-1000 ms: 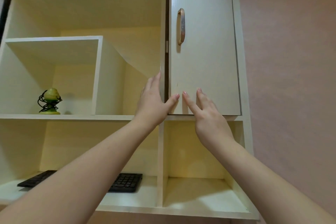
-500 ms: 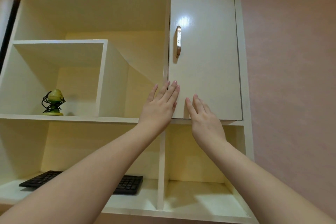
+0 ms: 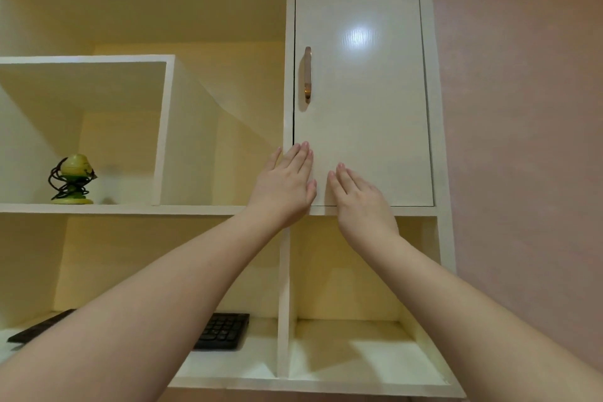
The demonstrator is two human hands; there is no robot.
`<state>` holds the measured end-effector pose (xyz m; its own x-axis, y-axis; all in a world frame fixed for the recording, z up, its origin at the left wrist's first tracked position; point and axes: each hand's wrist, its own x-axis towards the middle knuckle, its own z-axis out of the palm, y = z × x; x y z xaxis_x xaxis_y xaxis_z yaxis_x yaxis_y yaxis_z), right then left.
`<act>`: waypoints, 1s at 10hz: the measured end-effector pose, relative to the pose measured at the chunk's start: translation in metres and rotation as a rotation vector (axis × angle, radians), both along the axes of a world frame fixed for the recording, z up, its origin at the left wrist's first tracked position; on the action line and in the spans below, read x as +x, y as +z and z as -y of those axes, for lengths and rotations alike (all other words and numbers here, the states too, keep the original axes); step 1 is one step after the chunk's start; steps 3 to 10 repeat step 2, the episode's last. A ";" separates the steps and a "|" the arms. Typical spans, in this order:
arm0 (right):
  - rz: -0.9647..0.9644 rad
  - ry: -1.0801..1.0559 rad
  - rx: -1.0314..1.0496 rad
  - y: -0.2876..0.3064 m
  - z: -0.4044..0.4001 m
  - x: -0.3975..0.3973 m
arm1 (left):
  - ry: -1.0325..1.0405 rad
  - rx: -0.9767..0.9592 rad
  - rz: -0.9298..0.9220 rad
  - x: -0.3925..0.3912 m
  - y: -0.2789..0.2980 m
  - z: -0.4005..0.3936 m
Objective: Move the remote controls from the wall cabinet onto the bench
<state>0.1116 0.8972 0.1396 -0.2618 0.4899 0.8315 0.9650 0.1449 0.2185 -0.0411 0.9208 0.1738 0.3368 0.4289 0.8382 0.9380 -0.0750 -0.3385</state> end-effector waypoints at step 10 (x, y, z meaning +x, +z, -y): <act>0.006 -0.007 -0.158 0.002 0.021 0.014 | -0.039 -0.185 0.015 0.001 0.005 0.027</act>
